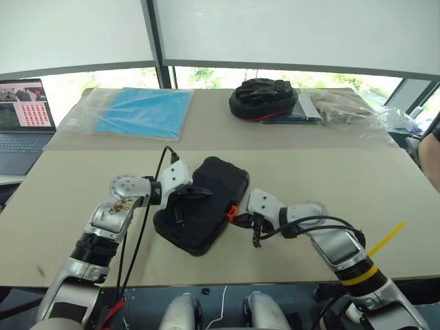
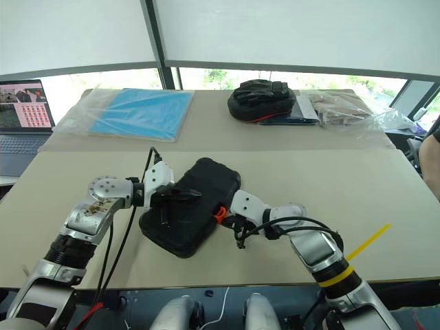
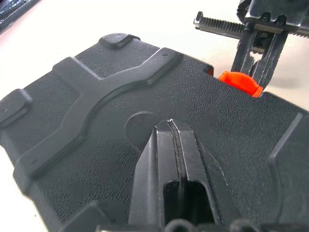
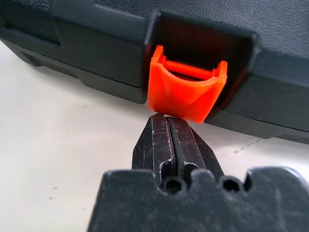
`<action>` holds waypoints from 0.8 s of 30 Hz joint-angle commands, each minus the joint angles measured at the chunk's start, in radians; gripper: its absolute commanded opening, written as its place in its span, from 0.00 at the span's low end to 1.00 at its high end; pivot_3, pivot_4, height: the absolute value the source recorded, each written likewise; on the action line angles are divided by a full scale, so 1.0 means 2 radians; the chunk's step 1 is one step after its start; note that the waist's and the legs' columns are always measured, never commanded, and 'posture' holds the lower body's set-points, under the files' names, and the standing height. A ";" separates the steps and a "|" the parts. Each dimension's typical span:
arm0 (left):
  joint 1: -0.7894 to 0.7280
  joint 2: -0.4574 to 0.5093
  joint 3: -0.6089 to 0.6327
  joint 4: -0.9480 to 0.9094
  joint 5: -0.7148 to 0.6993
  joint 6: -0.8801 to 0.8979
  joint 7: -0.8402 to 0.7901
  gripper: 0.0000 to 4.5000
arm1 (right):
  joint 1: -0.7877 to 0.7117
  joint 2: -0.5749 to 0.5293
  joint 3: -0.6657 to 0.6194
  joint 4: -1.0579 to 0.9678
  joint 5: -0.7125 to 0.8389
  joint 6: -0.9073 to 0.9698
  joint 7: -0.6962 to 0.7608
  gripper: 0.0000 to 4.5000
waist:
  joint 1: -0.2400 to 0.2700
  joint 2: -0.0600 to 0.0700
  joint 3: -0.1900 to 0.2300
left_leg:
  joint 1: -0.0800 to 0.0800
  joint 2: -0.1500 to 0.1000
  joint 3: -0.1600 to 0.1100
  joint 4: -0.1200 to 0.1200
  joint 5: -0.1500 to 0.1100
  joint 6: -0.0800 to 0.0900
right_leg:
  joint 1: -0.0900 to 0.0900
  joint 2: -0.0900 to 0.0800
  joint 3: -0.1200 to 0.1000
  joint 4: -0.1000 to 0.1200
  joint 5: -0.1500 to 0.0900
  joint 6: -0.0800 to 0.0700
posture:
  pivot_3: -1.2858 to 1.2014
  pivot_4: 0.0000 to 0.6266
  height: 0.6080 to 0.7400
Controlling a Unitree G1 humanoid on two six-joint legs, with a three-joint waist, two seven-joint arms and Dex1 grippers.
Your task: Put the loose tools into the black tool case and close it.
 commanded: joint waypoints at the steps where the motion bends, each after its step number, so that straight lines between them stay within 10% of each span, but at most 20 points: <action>1: 0.043 -0.005 -0.059 0.037 0.037 0.038 -0.001 0.00 | -0.010 -0.004 -0.018 -0.056 0.015 -0.018 0.003 0.00 | 0.000 0.000 0.000 | 0.000 0.000 0.000 0.000 0.000 0.000 | 0.000 0.000 0.000 0.000 0.000 0.000 | 0.52 0.24 1.00; 24: 0.035 -0.008 -0.055 0.052 0.041 0.030 -0.003 0.00 | -0.002 -0.017 -0.021 -0.044 0.013 -0.022 0.002 0.00 | 0.002 0.002 -0.001 | 0.001 -0.001 0.000 -0.001 0.000 0.000 | 0.000 -0.002 0.000 -0.002 -0.001 0.000 | 0.52 0.24 1.00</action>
